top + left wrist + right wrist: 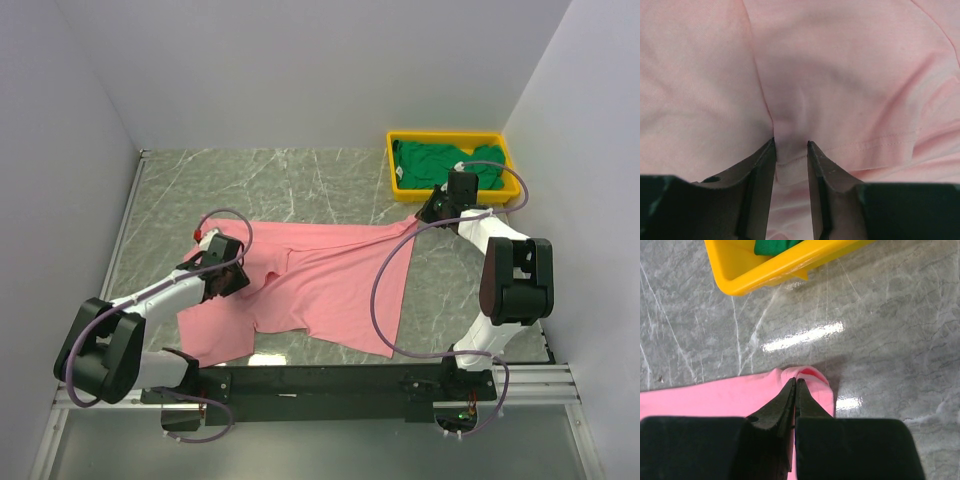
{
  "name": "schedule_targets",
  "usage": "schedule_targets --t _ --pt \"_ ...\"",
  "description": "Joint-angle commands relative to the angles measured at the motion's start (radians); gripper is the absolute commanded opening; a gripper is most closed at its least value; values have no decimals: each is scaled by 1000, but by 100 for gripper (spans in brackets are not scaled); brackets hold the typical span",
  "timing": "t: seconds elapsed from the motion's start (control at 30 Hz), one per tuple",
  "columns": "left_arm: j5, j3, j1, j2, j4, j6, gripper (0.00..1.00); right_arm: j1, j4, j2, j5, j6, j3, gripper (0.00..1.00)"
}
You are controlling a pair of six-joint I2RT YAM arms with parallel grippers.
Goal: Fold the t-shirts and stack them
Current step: Flatten the tshirt out
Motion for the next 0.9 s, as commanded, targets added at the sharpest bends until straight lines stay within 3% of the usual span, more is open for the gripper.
schedule_targets --t 0.0,0.5,0.8,0.87 --pt "3 23 -16 -7 21 -26 37 4 24 -43 16 -20 -2 0" --pt "-4 54 -39 -37 7 -23 33 4 22 -43 16 -19 3 0" --pt "-10 17 -41 -4 37 -44 25 4 25 -24 14 -17 0 0" --pt "-18 11 -41 -1 38 -49 17 5 27 -21 14 -17 0 0"
